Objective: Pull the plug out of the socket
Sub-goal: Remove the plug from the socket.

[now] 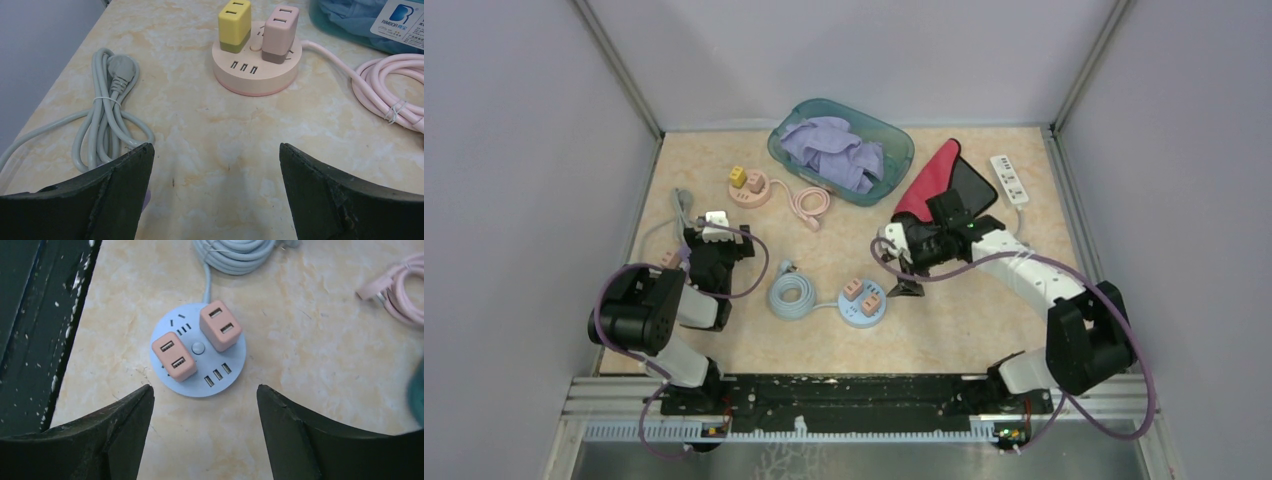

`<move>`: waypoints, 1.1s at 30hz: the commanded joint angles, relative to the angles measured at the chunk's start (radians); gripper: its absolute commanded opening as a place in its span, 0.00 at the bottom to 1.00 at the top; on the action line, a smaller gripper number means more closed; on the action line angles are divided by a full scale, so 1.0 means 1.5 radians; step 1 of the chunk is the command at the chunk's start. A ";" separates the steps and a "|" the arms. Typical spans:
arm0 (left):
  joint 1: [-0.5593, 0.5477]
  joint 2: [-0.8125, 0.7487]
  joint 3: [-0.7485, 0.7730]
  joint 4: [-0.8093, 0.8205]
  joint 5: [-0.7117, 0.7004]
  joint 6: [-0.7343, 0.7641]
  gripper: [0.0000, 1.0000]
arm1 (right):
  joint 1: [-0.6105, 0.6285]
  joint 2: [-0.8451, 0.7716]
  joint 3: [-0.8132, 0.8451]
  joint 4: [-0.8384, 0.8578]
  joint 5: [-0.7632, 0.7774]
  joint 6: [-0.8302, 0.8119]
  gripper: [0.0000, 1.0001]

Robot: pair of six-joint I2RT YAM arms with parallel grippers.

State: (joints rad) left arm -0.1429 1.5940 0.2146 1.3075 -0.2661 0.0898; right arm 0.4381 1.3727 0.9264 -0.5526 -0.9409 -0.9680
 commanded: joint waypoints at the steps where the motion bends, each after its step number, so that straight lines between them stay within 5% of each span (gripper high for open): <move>1: 0.005 -0.001 0.002 0.012 -0.001 -0.007 1.00 | 0.048 0.037 0.066 -0.143 -0.016 -0.339 0.74; 9: -0.011 -0.068 -0.030 0.030 -0.032 0.013 1.00 | 0.124 0.116 0.124 -0.205 0.044 -0.370 0.58; 14: -0.041 -0.246 0.064 -0.339 -0.021 -0.017 1.00 | 0.147 0.116 0.095 -0.190 0.066 -0.374 0.54; 23: -0.044 -0.520 0.065 -0.554 0.185 -0.112 1.00 | 0.171 0.139 0.072 -0.135 0.118 -0.340 0.47; 26: -0.045 -0.608 0.062 -0.610 0.170 -0.220 1.00 | 0.187 0.145 0.067 -0.123 0.140 -0.339 0.46; 33: -0.046 -0.727 -0.030 -0.552 0.269 -0.376 1.00 | 0.209 0.151 0.063 -0.125 0.177 -0.348 0.34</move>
State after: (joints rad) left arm -0.2073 0.5571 0.2504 0.4706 0.0174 -0.2852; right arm 0.7311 1.5993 1.0225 -0.7456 -0.6949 -1.4723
